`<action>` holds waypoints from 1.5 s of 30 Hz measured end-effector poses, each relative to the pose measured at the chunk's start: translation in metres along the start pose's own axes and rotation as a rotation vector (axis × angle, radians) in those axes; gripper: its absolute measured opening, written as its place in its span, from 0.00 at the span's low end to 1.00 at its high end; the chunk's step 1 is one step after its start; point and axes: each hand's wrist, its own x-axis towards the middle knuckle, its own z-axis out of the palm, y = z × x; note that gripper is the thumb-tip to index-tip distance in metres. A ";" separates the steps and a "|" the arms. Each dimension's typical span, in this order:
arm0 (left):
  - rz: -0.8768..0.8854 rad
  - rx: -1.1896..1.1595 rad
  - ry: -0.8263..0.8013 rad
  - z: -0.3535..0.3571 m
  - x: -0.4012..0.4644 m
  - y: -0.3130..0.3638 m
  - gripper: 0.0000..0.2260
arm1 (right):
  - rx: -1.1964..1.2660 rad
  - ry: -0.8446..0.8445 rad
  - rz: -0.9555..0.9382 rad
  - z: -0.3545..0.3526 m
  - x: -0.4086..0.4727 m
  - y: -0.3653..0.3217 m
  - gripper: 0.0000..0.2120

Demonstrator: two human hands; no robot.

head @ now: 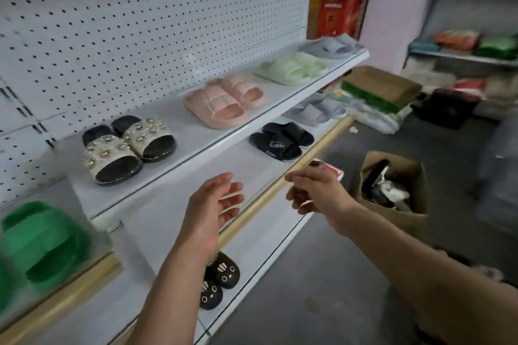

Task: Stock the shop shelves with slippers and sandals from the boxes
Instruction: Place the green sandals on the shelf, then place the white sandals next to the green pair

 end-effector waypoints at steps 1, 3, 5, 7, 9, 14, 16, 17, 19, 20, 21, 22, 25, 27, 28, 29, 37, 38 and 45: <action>-0.014 0.009 -0.025 0.021 0.005 -0.007 0.08 | 0.009 0.036 0.014 -0.025 -0.001 0.003 0.07; -0.054 0.016 -0.080 0.064 0.013 -0.020 0.08 | 0.031 0.111 0.048 -0.073 -0.004 0.008 0.08; -0.090 0.025 -0.127 0.105 0.024 -0.031 0.08 | 0.047 0.183 0.072 -0.117 -0.007 0.011 0.08; -0.105 0.047 -0.169 0.139 0.038 -0.038 0.08 | 0.055 0.265 0.089 -0.156 -0.005 0.013 0.08; -0.112 0.070 -0.211 0.174 0.054 -0.045 0.07 | 0.087 0.350 0.107 -0.194 0.004 0.016 0.08; -0.155 0.140 -0.271 0.253 0.109 -0.063 0.07 | 0.215 0.485 0.164 -0.277 0.044 0.027 0.08; -0.175 0.166 -0.311 0.289 0.139 -0.071 0.07 | 0.230 0.552 0.171 -0.313 0.067 0.032 0.08; -0.180 0.184 -0.342 0.308 0.156 -0.076 0.07 | 0.227 0.584 0.173 -0.333 0.082 0.035 0.09; -0.193 0.230 -0.409 0.351 0.188 -0.082 0.11 | 0.229 0.640 0.171 -0.373 0.114 0.039 0.09; -0.204 0.244 -0.431 0.373 0.205 -0.084 0.14 | 0.239 0.670 0.180 -0.393 0.131 0.040 0.09; -0.219 0.251 -0.444 0.394 0.225 -0.088 0.13 | 0.249 0.702 0.197 -0.413 0.148 0.040 0.09; -0.241 0.261 -0.449 0.415 0.244 -0.092 0.10 | 0.248 0.728 0.220 -0.432 0.166 0.040 0.09; -0.286 0.311 -0.490 0.472 0.297 -0.105 0.13 | 0.253 0.784 0.258 -0.485 0.213 0.039 0.10; -0.309 0.309 -0.484 0.509 0.331 -0.116 0.11 | 0.263 0.819 0.274 -0.519 0.240 0.041 0.09; -0.324 0.310 -0.482 0.526 0.344 -0.121 0.09 | 0.263 0.831 0.288 -0.534 0.251 0.042 0.09; -0.342 0.319 -0.485 0.544 0.356 -0.127 0.07 | 0.267 0.840 0.303 -0.548 0.262 0.044 0.09; -0.469 0.385 -0.455 0.658 0.440 -0.193 0.07 | 0.271 0.865 0.429 -0.668 0.346 0.085 0.10; -0.484 0.380 -0.437 0.671 0.451 -0.203 0.07 | 0.275 0.860 0.455 -0.682 0.359 0.094 0.10; -0.643 0.334 -0.276 0.771 0.521 -0.293 0.08 | 0.236 0.762 0.660 -0.787 0.449 0.167 0.08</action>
